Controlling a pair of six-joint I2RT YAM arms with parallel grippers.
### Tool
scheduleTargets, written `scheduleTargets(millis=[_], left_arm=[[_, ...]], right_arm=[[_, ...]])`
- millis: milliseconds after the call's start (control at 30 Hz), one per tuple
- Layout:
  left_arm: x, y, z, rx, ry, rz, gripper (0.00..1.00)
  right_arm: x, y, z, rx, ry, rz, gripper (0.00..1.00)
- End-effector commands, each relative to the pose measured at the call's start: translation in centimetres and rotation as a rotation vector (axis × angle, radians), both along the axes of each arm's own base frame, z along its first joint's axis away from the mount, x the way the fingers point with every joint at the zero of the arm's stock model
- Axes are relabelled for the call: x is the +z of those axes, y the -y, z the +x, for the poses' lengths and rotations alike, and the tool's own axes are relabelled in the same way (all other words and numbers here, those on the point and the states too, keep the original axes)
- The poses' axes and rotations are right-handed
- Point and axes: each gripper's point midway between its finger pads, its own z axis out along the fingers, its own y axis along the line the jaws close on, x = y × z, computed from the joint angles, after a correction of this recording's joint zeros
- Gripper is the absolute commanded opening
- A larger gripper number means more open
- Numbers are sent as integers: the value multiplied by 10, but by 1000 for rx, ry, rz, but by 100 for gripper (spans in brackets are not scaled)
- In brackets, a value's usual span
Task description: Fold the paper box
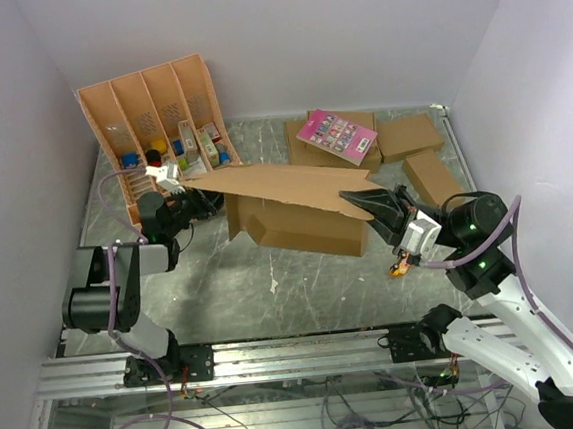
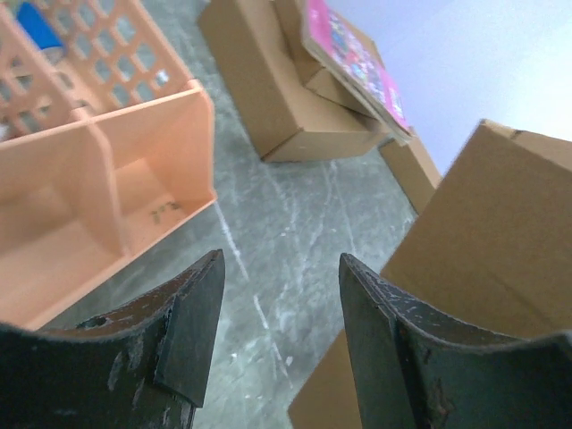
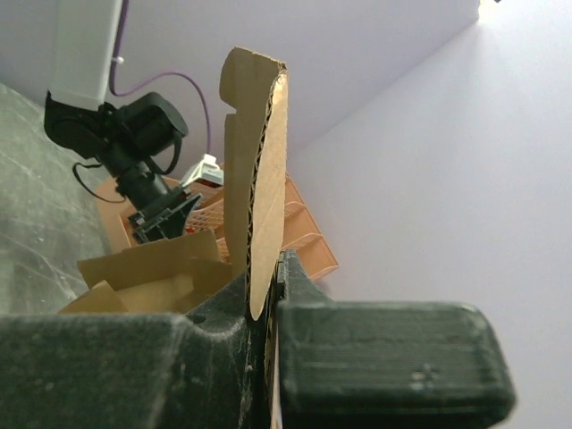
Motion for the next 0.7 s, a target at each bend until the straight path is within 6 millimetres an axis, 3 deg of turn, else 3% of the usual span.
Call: scheduleTargets(millis=[0,133,300,467,667], left_arm=[[36,32,-2,-154,170,-53,64],[48,52,-22,-259,233,-138,64],[64,63,-49,-340,296,-251,64],[51,83,-56,-387,260,-247,65],[44,90,-62,-402,250,-247,67]], right_arm=[[23,3,-9,18,67,48,0],[15,2,-4,10,65,28,0],[2,1,1,-7,53,4,0],[-4,0,2,-5,39,1,0],[-11,0,7,-24,28,-26,0]])
